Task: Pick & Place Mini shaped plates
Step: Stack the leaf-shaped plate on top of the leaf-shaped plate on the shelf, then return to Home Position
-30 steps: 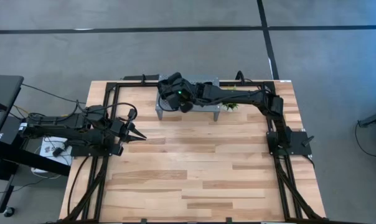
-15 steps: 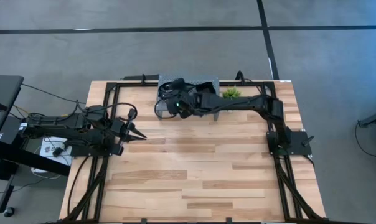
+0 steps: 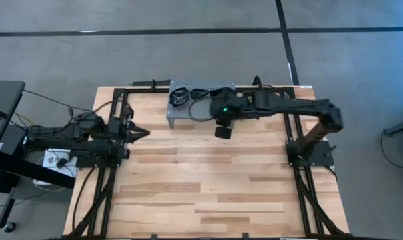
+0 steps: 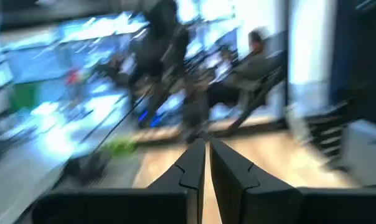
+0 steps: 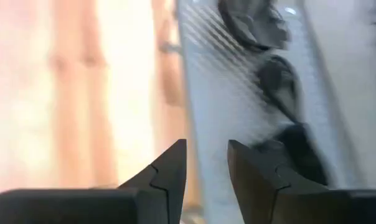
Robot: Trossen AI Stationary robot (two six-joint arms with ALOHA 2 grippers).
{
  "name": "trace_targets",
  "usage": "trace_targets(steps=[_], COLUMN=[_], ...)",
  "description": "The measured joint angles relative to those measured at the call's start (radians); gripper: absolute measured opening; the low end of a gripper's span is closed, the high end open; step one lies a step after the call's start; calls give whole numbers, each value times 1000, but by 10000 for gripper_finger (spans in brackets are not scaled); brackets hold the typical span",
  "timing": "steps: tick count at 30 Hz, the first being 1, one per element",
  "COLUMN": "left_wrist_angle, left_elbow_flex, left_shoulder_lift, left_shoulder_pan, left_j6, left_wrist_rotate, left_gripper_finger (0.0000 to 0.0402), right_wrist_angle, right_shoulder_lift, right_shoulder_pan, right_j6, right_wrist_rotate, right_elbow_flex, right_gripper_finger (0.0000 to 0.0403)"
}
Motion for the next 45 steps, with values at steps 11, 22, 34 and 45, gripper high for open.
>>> trace_targets(steps=[11,22,34,45], left_wrist_angle=[434,884,898,716], left_elbow_flex=[-175,-173,-174,-173], left_shoulder_lift=[361,862,795,502], left_shoulder_pan=[171,448,419,253], left_j6=[-7,-5,-42,-58], left_wrist_rotate=[-172,-166,-158,-143], left_gripper_finger=[6,5,5,7], right_wrist_angle=[471,1140,1185,1037], right_shoulder_lift=[-296,-459,-476,-555], right_shoulder_pan=[39,98,38,105], right_j6=[82,28,28,107], right_wrist_rotate=[-117,-76,-37,-38], right_elbow_flex=[-542,-1021,-1032,-1034], right_gripper_finger=[113,113,113,113])
